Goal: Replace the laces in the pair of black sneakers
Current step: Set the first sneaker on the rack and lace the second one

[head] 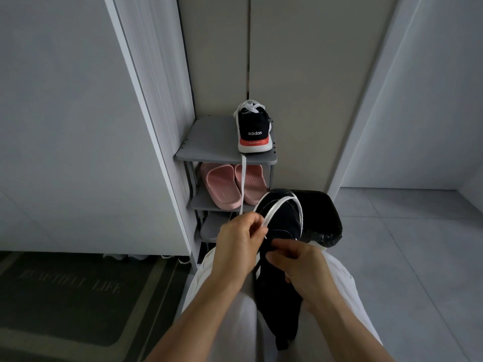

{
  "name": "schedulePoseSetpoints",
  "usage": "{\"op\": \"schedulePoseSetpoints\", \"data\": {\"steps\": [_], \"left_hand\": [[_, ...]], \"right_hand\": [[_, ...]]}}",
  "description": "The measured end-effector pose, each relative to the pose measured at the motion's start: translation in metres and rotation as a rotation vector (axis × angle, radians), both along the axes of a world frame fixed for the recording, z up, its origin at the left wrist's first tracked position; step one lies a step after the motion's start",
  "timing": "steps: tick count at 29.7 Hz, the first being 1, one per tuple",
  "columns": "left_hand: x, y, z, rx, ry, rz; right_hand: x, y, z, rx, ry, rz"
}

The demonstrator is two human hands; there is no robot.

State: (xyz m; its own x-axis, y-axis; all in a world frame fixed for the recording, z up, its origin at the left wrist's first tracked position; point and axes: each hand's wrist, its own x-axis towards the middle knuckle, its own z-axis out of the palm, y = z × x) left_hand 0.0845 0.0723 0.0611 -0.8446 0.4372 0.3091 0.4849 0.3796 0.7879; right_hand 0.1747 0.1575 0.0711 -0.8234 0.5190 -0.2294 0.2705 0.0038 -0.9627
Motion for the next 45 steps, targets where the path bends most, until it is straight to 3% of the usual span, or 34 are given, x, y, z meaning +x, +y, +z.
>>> {"op": "schedulePoseSetpoints", "data": {"steps": [5, 8, 13, 20, 25, 28, 35, 39, 45], "left_hand": [[-0.005, -0.003, -0.009, 0.076, -0.210, 0.028], [0.001, -0.004, -0.010, 0.083, -0.100, 0.048], [0.000, 0.001, -0.006, -0.007, 0.151, -0.062], [-0.003, 0.002, -0.019, 0.114, -0.052, 0.055], [-0.003, 0.000, -0.025, 0.094, -0.044, 0.090], [-0.007, 0.001, -0.023, 0.070, -0.174, 0.077], [-0.014, 0.005, -0.025, 0.069, -0.386, 0.057], [-0.008, 0.007, -0.021, -0.093, -0.163, 0.101], [0.005, 0.000, -0.017, -0.158, 0.087, 0.074]], "right_hand": [[0.000, -0.002, -0.003, 0.079, -0.002, -0.017], [-0.001, -0.003, -0.005, 0.216, -0.052, 0.010], [-0.001, -0.002, 0.002, -0.004, -0.021, -0.009], [-0.008, -0.007, 0.002, 0.001, 0.009, 0.017], [-0.007, -0.003, -0.009, 0.056, -0.011, 0.039], [-0.008, 0.001, -0.015, 0.251, -0.024, 0.028], [-0.014, 0.002, -0.017, 1.083, -0.109, -0.028], [-0.019, 0.004, -0.018, 1.143, -0.045, -0.064], [-0.014, 0.005, -0.008, 0.857, -0.211, 0.075]]}}
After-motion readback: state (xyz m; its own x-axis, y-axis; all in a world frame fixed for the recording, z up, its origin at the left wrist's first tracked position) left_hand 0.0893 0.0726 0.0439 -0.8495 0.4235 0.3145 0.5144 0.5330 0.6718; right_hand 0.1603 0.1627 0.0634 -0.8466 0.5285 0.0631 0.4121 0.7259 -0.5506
